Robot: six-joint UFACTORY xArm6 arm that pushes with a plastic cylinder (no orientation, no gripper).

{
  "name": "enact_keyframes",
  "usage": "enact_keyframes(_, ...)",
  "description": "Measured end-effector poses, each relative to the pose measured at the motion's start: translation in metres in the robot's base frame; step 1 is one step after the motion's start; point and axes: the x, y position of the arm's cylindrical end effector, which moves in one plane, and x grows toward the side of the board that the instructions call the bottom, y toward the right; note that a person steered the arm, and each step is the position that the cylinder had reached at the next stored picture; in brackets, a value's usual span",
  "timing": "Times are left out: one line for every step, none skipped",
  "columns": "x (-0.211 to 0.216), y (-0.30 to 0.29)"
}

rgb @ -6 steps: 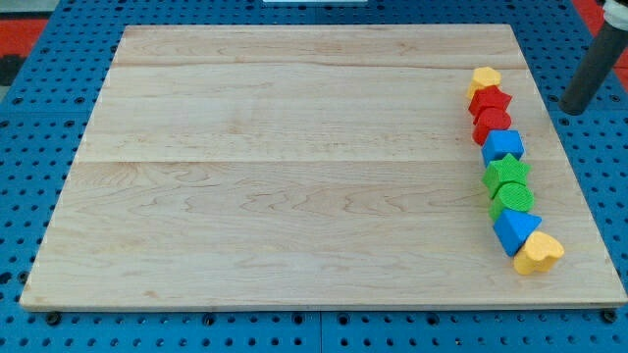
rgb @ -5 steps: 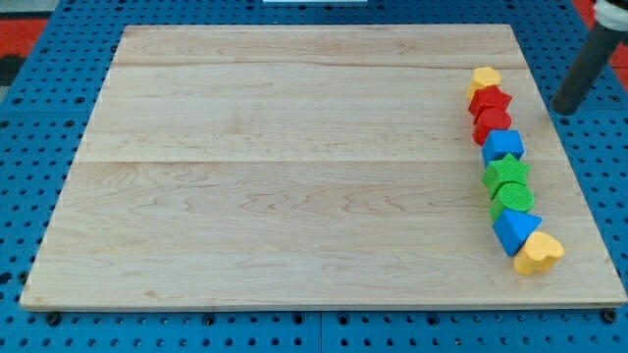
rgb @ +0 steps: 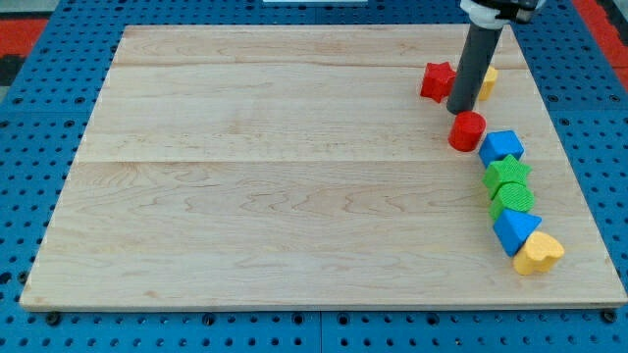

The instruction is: Move the red blocks to the top left of the hexagon

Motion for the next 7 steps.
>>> enact_keyframes(-0.020,-0.019)
enact_keyframes(-0.051,-0.030)
enact_keyframes(-0.071,-0.030)
enact_keyframes(-0.044,-0.030)
enact_keyframes(-0.056,-0.017)
enact_keyframes(-0.099,-0.018)
enact_keyframes(-0.094,-0.013)
